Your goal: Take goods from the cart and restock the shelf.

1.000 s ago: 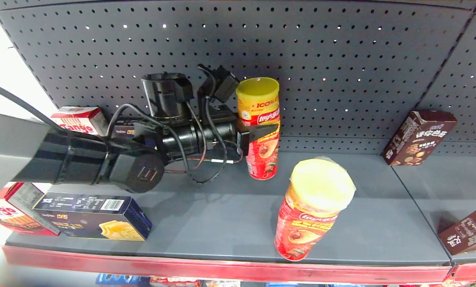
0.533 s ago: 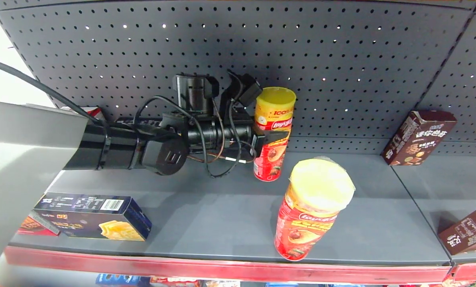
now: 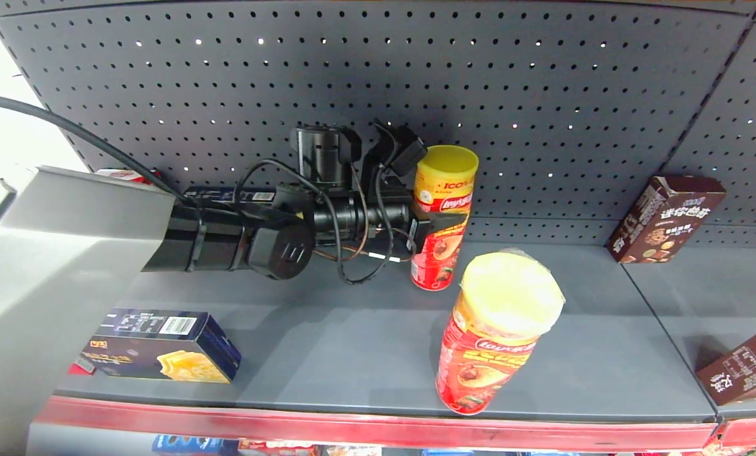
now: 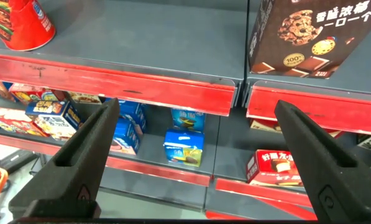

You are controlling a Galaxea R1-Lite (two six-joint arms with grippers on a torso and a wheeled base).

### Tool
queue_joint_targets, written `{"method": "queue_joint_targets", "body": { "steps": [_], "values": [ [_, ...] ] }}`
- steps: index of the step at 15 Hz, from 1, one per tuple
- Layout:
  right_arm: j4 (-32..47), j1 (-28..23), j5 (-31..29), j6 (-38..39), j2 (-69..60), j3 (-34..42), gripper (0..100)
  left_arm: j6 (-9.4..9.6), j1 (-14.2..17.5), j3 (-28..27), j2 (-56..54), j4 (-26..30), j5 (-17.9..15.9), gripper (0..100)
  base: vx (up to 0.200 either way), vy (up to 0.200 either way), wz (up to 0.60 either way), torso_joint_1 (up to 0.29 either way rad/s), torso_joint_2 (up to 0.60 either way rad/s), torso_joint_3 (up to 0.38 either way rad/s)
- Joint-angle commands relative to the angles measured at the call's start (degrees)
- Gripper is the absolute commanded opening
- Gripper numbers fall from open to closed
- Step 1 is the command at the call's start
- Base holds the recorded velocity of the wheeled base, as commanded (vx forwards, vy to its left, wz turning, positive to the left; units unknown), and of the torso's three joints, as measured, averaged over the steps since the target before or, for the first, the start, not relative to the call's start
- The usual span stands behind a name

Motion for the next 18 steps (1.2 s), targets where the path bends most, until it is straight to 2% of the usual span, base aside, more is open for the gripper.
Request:
{"method": "queue_joint_targets", "body": {
  "steps": [1,5,8,9,11,14,17,18],
  "values": [
    [-0.02,0.03,0.01,-0.02,0.13,0.0,100,-0.01,-0.13,-0.11,0.32,-0.06,-0.01,0,0.0,0.0,0.0,0.0,0.0,0.0],
    [-0.02,0.03,0.01,-0.02,0.13,0.0,100,0.34,-0.13,0.6,0.76,-0.32,0.08,0,0.0,0.0,0.0,0.0,0.0,0.0],
    [-0.02,0.03,0.01,-0.02,0.13,0.0,100,2.63,-0.04,1.47,0.85,-0.06,0.26,0,0.0,0.0,0.0,0.0,0.0,0.0],
    [-0.02,0.03,0.01,-0.02,0.13,0.0,100,2.98,-0.04,2.0,0.85,-0.06,0.34,100,0.0,0.0,0.0,0.0,0.0,0.0],
    [-0.02,0.03,0.01,-0.02,0.13,0.0,100,3.07,0.04,3.14,0.49,-0.15,0.61,100,0.0,0.0,0.0,0.0,0.0,0.0],
    [-0.02,0.03,0.01,-0.02,0.13,0.0,100,2.98,0.57,7.89,-3.9,0.12,2.19,100,0.0,0.0,0.0,0.0,0.0,0.0],
    [-0.02,0.03,0.01,-0.02,0.13,0.0,100,3.24,0.57,16.5,-8.73,-0.85,3.42,100,0.0,0.0,0.0,0.0,0.0,0.0],
    [-0.02,0.03,0.01,-0.02,0.13,0.0,100,3.68,0.4,18.17,-9.0,-2.08,7.9,100,0.0,0.0,0.0,0.0,0.0,0.0]
  ]
}}
